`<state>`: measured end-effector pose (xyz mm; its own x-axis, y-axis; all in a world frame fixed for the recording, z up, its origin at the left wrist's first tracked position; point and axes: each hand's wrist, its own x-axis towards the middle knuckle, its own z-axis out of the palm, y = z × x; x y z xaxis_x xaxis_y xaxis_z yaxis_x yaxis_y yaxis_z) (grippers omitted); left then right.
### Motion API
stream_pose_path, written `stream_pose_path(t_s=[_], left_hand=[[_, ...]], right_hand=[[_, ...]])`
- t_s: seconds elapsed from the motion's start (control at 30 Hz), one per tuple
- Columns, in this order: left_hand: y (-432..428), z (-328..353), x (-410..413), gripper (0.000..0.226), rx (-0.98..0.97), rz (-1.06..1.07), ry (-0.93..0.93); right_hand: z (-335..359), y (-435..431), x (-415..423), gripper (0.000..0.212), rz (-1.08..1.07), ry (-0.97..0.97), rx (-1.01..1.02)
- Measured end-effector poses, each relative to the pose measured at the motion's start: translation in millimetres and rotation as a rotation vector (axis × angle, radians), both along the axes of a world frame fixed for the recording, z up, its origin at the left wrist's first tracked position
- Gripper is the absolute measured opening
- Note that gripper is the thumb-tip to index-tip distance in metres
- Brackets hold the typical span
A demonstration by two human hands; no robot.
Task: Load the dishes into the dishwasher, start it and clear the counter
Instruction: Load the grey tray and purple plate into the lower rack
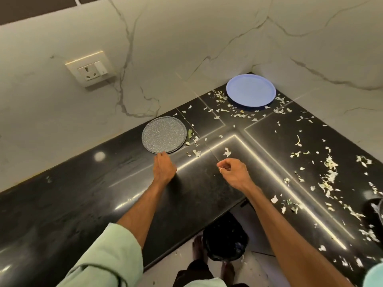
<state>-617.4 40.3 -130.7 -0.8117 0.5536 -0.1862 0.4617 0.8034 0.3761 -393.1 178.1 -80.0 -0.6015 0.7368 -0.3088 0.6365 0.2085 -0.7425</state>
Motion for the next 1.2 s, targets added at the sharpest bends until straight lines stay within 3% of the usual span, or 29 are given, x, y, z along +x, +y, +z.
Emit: stream_pose_path(t_s=[0.17, 0.27, 0.5, 0.63, 0.73, 0.9, 1.0, 1.1, 1.2], left_hand=[[42, -8, -36, 0.037, -0.112, -0.182, 0.140], [50, -16, -37, 0.024, -0.201, -0.271, 0.205], [47, -18, -46, 0.015, -0.203, -0.526, 0.251], [52, -7, -48, 0.006, -0.058, -0.570, 0.285], [56, 7, -35, 0.016, 0.181, -0.534, 0.290], [75, 31, 15, 0.021, 0.483, -0.721, 0.282], [96, 30, 42, 0.019, 0.554, -0.953, 0.362], [130, 26, 52, 0.020, 0.506, -1.091, 0.361], [166, 17, 52, 0.042, 0.387, -1.141, 0.317]], right_hand=[[-11, 10, -13, 0.019, -0.055, 0.005, -0.040], [-12, 15, -17, 0.019, -0.082, 0.005, -0.060], [-21, 18, -13, 0.015, -0.140, -0.024, -0.083], [-21, 19, -22, 0.013, -0.149, 0.003, -0.141], [-12, 20, -33, 0.009, -0.186, 0.085, -0.258], [7, 29, -45, 0.050, -0.429, 0.381, -0.710], [6, 42, -33, 0.045, -0.585, 0.530, -0.734], [-3, 55, -9, 0.033, -0.825, 0.649, -0.720], [-16, 68, 21, 0.035, -1.032, 0.679, -0.744]])
